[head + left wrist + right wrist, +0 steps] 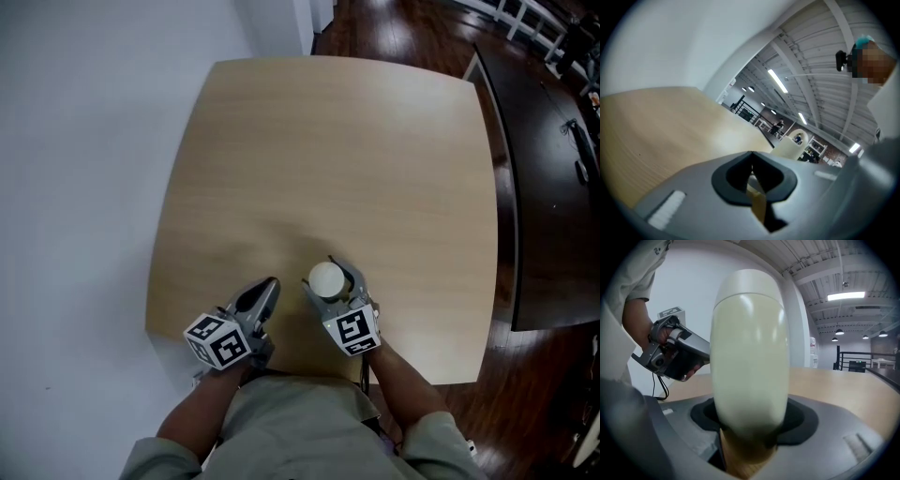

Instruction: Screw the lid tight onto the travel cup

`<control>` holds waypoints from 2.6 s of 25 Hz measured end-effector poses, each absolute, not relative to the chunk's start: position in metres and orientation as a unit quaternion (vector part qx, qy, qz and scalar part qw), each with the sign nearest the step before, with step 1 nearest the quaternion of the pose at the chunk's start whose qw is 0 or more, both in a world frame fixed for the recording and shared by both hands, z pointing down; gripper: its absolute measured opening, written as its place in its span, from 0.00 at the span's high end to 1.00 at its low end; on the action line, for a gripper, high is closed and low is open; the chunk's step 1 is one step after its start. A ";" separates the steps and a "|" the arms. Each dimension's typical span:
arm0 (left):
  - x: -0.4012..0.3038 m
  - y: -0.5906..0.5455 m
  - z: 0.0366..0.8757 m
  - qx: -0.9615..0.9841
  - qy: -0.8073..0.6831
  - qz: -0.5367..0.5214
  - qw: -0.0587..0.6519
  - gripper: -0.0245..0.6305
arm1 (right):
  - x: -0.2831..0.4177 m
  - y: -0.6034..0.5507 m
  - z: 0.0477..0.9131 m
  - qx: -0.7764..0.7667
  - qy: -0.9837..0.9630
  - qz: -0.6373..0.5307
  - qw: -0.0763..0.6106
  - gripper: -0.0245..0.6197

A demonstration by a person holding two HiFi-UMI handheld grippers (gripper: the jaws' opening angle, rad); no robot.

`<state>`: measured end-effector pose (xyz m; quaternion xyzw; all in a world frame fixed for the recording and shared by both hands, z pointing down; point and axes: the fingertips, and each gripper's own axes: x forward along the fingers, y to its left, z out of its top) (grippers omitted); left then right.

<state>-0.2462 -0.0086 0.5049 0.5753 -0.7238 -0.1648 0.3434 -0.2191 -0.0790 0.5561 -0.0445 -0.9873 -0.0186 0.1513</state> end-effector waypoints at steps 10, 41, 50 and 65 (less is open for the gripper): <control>-0.237 -0.010 0.517 0.579 -0.712 -0.151 0.367 0.96 | -0.217 -0.077 0.576 -0.039 -0.985 -0.008 0.170 0.50; -0.107 -0.021 0.423 0.677 -0.693 -0.074 0.236 0.96 | -0.064 -0.080 0.448 0.028 -0.981 0.137 0.134 0.88; -0.043 -0.012 0.385 0.765 -0.632 0.001 0.121 0.96 | -0.011 -0.048 0.406 0.120 -0.976 0.151 0.099 0.96; 0.075 0.047 0.397 0.837 -0.526 -0.010 0.151 0.96 | 0.119 0.026 0.417 0.269 -0.938 0.184 0.117 0.96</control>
